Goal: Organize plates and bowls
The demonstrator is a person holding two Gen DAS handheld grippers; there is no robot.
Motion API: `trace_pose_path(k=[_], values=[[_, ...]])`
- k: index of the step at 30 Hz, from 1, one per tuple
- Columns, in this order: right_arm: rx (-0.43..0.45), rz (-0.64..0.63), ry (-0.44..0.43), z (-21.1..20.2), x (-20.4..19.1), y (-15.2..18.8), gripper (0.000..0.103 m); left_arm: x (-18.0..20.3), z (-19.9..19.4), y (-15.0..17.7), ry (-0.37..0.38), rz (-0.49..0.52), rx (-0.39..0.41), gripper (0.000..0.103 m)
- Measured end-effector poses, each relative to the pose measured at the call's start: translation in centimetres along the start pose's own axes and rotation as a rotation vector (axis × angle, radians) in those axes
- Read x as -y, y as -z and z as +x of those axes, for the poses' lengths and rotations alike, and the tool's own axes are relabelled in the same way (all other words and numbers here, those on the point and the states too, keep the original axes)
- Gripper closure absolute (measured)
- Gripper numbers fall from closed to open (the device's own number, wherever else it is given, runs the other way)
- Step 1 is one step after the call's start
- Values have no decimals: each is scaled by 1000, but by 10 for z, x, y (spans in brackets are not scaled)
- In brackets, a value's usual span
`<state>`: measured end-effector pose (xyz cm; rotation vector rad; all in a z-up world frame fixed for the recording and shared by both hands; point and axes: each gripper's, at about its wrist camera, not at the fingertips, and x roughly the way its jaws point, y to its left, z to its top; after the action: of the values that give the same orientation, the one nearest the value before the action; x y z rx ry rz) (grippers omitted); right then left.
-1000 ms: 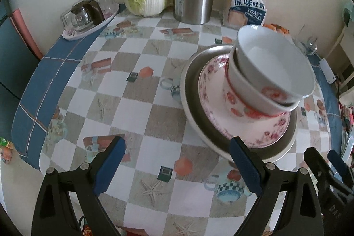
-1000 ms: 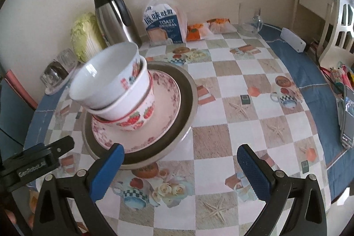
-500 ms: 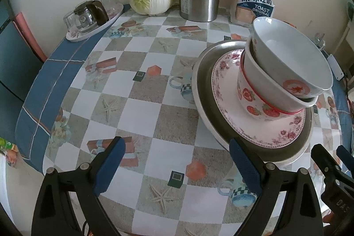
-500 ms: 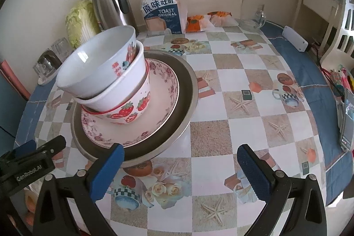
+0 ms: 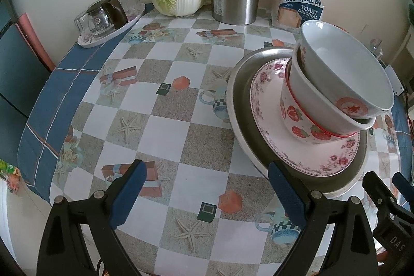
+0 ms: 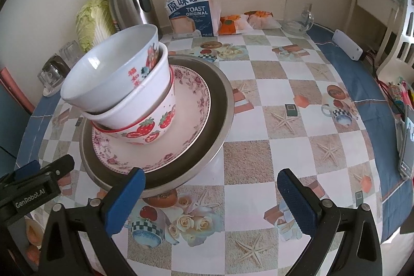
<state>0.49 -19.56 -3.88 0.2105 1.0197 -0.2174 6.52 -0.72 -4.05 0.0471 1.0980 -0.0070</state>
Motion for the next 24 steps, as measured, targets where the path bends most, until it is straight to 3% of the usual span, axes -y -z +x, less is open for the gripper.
trace_pose_path(k=[24], values=[[-6, -5, -1, 3, 0, 0, 0, -1, 1, 0, 0, -1, 0, 8]])
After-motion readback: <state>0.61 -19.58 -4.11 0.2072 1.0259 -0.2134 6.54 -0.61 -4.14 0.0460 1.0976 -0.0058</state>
